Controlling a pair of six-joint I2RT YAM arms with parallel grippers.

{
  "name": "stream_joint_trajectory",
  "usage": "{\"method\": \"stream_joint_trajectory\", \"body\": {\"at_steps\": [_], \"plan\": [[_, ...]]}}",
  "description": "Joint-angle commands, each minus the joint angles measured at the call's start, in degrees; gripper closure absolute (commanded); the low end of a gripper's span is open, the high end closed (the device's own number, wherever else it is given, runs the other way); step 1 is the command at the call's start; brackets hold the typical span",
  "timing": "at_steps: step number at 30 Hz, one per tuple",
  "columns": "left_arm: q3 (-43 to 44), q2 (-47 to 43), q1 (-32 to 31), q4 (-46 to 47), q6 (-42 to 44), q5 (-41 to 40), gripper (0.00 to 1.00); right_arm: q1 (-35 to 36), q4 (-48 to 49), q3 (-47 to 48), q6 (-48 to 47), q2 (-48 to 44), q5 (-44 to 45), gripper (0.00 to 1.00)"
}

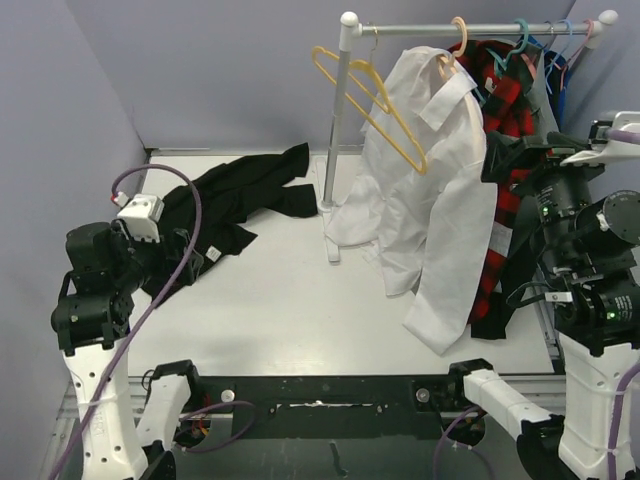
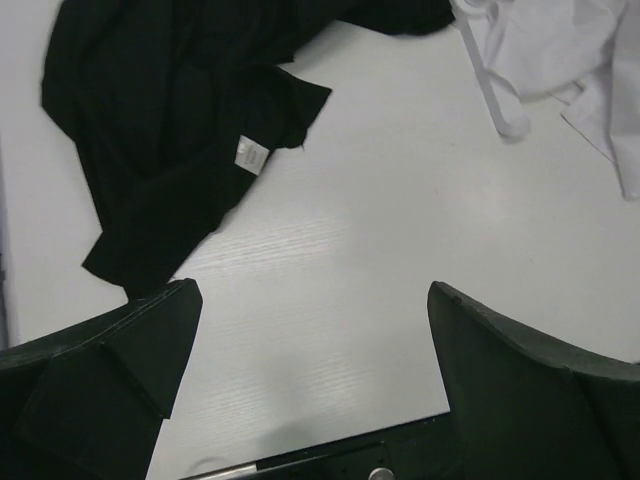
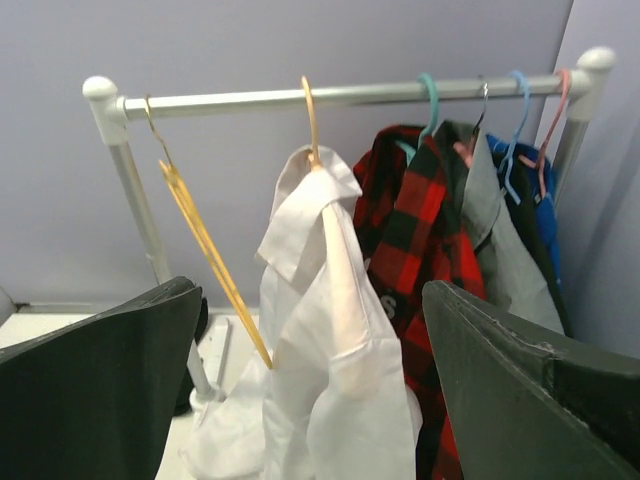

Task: Place the shirt on the hanger

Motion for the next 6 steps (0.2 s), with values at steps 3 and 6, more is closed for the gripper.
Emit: {"method": "stream_joint_trajectory", "body": {"at_steps": [3, 6], "plan": [[-1.03, -2.77, 3.76, 9.34, -5.57, -6.37, 0.02, 4.61, 0.09, -4.77, -2.89, -2.56, 6.85, 0.02], [-2.07, -2.91, 4.83, 10.04, -7.84, -7.1, 0.02, 6.13, -1.55, -7.31, -3.68, -4.38, 10.43, 0.02]]}}
